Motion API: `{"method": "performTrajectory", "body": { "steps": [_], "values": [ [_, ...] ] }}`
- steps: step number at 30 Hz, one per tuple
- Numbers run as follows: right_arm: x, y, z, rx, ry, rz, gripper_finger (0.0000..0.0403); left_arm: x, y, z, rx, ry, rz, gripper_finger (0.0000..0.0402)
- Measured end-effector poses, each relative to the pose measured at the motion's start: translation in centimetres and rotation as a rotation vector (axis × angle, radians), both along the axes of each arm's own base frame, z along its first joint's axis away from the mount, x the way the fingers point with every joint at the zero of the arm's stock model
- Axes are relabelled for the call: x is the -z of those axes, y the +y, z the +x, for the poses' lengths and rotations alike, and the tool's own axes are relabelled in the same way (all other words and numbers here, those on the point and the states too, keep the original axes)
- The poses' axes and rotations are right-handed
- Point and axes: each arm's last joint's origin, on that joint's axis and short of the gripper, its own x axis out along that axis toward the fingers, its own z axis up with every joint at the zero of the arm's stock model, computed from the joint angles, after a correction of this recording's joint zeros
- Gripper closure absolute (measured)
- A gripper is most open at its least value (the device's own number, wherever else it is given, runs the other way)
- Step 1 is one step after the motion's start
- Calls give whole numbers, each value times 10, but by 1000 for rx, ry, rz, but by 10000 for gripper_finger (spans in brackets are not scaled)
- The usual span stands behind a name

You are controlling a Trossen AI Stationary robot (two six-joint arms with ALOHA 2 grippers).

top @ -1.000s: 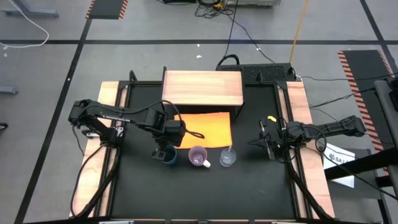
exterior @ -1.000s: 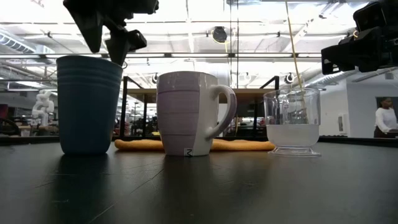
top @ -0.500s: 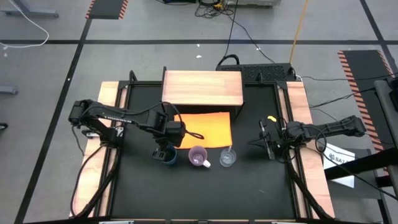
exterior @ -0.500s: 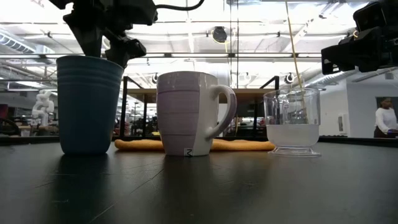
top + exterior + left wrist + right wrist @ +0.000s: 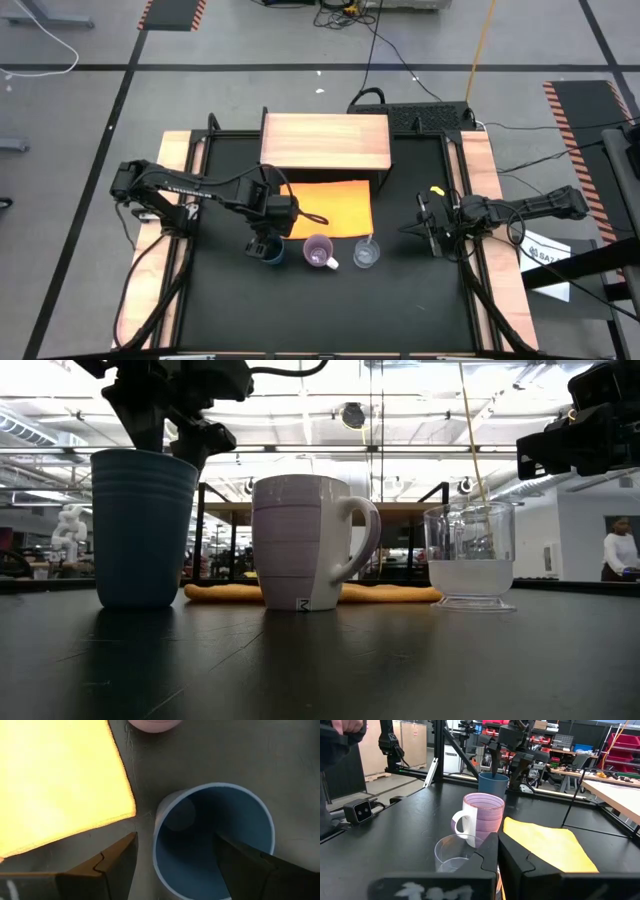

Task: Stack small to large cups/mugs on shelf
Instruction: Put the blue cup on the shelf

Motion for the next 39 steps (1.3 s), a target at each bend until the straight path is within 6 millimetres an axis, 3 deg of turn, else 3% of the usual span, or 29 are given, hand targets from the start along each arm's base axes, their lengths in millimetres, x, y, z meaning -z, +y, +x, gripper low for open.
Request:
{"method": "performTrajectory", "body": {
  "steps": [39],
  "values": [
    [0, 0, 0, 0, 0, 0, 403, 0, 0, 2, 8, -21, 16, 144]
  ]
}}
